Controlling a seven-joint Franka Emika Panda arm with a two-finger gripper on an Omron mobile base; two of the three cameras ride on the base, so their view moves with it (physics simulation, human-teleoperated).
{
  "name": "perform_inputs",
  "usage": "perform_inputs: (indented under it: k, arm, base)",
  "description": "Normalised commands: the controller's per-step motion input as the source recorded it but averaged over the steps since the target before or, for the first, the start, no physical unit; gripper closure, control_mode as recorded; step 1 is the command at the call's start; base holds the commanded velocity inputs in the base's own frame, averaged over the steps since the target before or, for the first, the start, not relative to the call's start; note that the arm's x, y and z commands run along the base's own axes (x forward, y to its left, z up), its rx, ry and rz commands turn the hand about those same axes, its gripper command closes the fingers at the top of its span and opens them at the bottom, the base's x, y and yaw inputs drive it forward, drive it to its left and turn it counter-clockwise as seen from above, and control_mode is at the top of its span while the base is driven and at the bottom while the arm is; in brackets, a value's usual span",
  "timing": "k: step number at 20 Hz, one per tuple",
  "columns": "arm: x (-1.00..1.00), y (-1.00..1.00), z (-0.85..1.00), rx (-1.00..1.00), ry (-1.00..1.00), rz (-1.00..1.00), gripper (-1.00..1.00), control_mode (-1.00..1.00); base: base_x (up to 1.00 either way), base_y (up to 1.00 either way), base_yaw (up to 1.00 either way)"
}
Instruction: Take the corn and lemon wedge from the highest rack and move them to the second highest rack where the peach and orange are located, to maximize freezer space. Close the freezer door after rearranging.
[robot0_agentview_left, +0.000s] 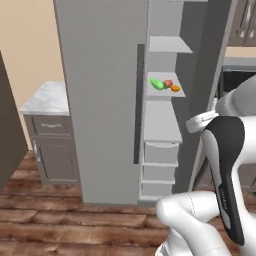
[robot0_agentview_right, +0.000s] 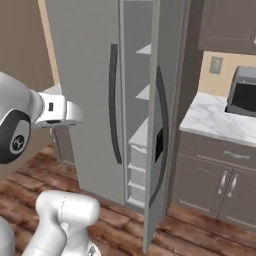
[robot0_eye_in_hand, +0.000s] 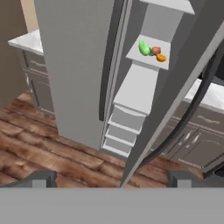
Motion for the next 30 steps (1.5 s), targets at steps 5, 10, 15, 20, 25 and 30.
perform_inputs:
  k: [5,10,15,20,25,30]
  arm:
    - [0.00,0.00,0.00,0.00,0.00,0.00,-1.00,1.00]
    - [0.00,0.00,0.00,0.00,0.00,0.00,-1.00,1.00]
    - [0.00,0.00,0.00,0.00,0.00,0.00,-1.00,1.00]
    - [0.00,0.00,0.00,0.00,0.00,0.00,-1.00,1.00]
    - [0.00,0.00,0.00,0.00,0.00,0.00,-1.00,1.00]
    - [0.00,0.00,0.00,0.00,0.00,0.00,-1.00,1.00]
  base:
    - [-0.70,-0.56,0.47]
    - [-1.00,-0.25,0.17]
    - [-0.22,-0.46,0.18]
    - [-0.19,-0.17,-0.03]
    - [-0.66,-0.10,-0.27]
    - [-0.23,0.00,-0.22]
